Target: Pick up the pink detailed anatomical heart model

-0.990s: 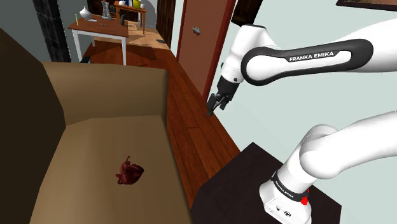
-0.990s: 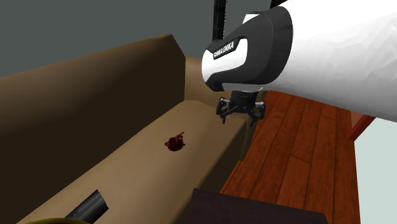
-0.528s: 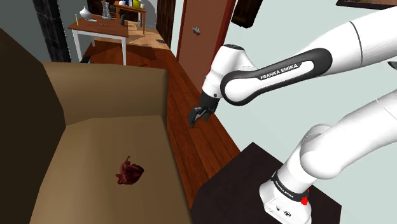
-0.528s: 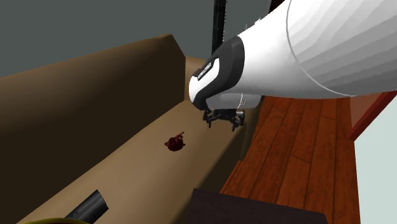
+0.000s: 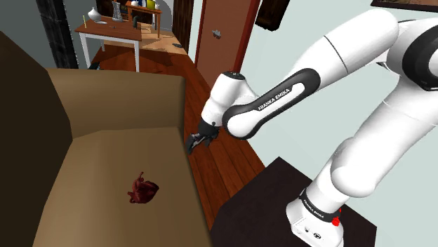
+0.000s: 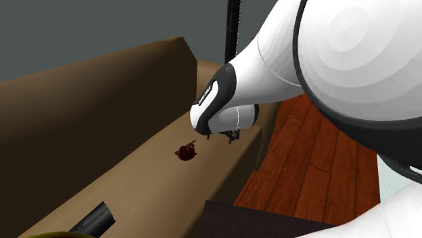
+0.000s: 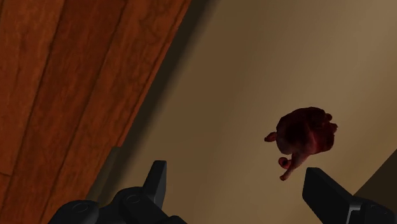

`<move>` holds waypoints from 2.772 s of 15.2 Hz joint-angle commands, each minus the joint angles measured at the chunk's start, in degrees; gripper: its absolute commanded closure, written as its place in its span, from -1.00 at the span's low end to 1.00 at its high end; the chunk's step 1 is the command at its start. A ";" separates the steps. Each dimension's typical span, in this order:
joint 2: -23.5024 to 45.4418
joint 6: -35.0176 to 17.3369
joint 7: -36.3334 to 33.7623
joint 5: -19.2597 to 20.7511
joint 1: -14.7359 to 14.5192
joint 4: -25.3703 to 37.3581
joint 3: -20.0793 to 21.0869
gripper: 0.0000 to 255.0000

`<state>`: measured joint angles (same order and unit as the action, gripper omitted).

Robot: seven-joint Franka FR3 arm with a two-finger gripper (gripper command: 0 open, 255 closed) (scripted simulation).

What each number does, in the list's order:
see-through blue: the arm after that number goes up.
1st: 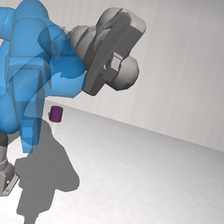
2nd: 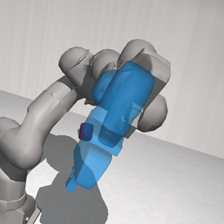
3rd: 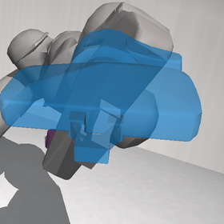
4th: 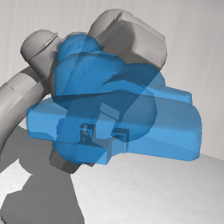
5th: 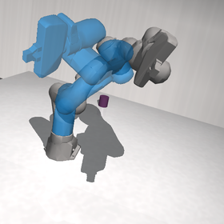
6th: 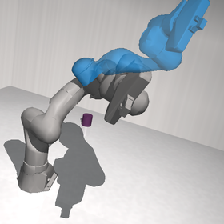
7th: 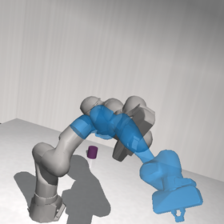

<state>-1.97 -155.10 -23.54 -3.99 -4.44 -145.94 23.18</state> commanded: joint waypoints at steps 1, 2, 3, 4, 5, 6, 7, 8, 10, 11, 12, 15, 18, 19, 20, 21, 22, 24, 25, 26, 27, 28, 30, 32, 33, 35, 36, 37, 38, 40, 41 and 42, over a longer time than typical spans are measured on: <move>5.86 -3.67 -4.28 4.54 0.11 2.69 0.35 -1.00; 8.39 -5.14 -6.61 6.97 -0.41 3.94 0.01 -1.00; 10.89 -6.49 -8.97 9.43 -1.22 5.28 -0.62 -1.00; 13.34 -7.72 -11.25 11.79 -2.28 6.72 -1.52 -1.00; 15.73 -8.84 -13.39 13.97 -3.52 8.25 -2.58 -1.00; 18.04 -9.87 -15.27 15.78 -5.04 9.86 -3.88 -1.00; 20.30 -10.82 -16.92 17.28 -6.63 11.54 -5.22 -1.00; 22.53 -11.69 -18.42 18.59 -8.14 13.29 -6.45 -1.00; 26.87 -13.23 -20.80 20.38 -11.12 16.99 -8.79 -1.00; 29.01 -13.88 -21.78 21.02 -12.46 18.93 -9.80 -1.00; 31.13 -14.47 -22.59 21.43 -13.77 20.94 -10.73 -1.00; 37.45 -15.78 -24.45 22.05 -17.10 27.37 -12.91 -1.00; 43.78 -16.39 -25.67 22.05 -19.71 34.49 -14.30 -1.00; 45.90 -16.43 -25.97 21.97 -20.45 37.04 -14.62 -1.00; 48.05 -16.38 -26.23 21.85 -21.13 39.68 -14.89 -1.00; 50.22 -16.25 -26.44 21.71 -21.76 42.43 -15.09 -1.00; 50.44 -16.23 -26.45 21.68 -21.83 42.72 -15.11 -1.00; 51.87 -16.96 -26.57 21.79 -22.17 43.47 -15.53 -1.00; 52.59 -17.30 -26.63 21.84 -22.34 43.87 -15.73 -1.00; 53.32 -17.65 -26.68 21.88 -22.50 44.28 -15.93 -1.00; 54.05 -17.98 -26.73 21.92 -22.66 44.70 -16.12 -1.00; 54.79 -18.30 -26.78 21.95 -22.81 45.14 -16.30 -1.00; 55.96 -18.80 -26.84 21.99 -23.04 45.85 -16.58 -1.00; 56.00 -18.84 -26.83 22.00 -23.03 45.84 -16.59 1.00; 56.03 -18.88 -26.83 22.01 -23.02 45.84 -16.60 1.00; 56.10 -18.79 -26.77 22.00 -22.96 45.99 -16.55 1.00; 56.08 -18.78 -26.79 21.99 -22.99 45.99 -16.56 1.00; 56.04 -18.81 -26.79 22.00 -22.98 45.92 -16.56 1.00; 56.02 -18.82 -26.81 22.00 -23.00 45.88 -16.57 1.00; 56.06 -18.80 -26.81 21.99 -23.02 45.95 -16.57 1.00; 55.96 -18.79 -26.84 21.99 -23.04 45.86 -16.58 1.00; 55.21 -18.49 -26.80 21.96 -22.90 45.39 -16.41 1.00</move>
<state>53.58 -173.79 -50.37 17.98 -27.44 -100.21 6.72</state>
